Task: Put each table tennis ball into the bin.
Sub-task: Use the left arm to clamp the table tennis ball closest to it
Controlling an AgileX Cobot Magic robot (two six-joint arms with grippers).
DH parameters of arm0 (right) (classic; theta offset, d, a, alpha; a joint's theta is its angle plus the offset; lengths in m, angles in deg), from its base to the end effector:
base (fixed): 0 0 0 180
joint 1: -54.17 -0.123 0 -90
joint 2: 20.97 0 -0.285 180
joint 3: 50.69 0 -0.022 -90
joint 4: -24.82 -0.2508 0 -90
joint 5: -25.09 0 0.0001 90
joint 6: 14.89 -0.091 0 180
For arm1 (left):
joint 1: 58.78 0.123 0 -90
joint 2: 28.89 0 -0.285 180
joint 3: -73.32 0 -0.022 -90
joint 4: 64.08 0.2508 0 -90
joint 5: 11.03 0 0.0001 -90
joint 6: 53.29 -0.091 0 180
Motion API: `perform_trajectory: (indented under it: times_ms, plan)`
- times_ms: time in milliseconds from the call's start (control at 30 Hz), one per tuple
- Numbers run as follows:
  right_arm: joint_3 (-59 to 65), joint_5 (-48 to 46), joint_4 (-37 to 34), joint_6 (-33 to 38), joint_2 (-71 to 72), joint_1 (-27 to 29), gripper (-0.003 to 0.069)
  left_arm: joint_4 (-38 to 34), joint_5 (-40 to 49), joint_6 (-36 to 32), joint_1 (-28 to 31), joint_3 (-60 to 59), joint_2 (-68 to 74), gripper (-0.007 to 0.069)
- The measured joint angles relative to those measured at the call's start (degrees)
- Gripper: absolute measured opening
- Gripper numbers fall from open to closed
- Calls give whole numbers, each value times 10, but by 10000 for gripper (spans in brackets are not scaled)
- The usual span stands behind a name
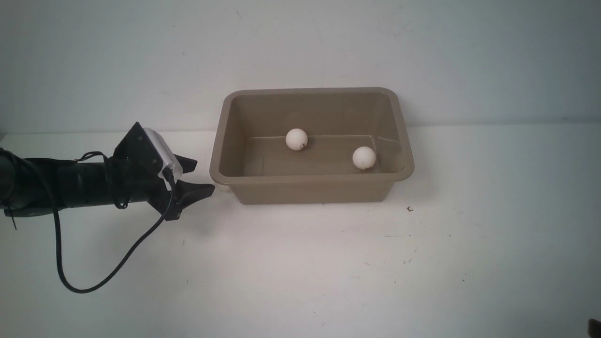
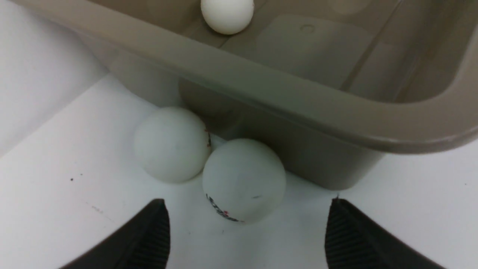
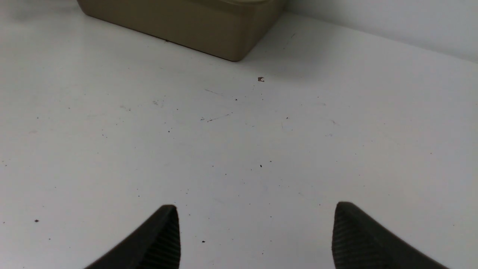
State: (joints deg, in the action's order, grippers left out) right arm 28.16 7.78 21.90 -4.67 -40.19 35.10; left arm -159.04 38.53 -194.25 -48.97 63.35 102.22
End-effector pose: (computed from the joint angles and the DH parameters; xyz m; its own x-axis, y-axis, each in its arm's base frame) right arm 0.0605 0.0224 0.1643 -0.3575 -0.2604 -0.8969 -0.3891 0.9145 -0.1104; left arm 0.4096 0.0007 0.1143 -0.2248 0.4152 -0.8815 0.7821 0.6165 0.0910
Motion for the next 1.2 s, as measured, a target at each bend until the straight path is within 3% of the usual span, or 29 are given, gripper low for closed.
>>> perform_trajectory:
  times_ms: [367, 1200]
  plan:
    - [0, 0, 1, 0, 0, 0, 496, -5, -65, 23, -47, 20, 1, 503]
    - [0, 0, 1, 0, 0, 0, 496, -24, -124, -3, -82, 27, 15, 503]
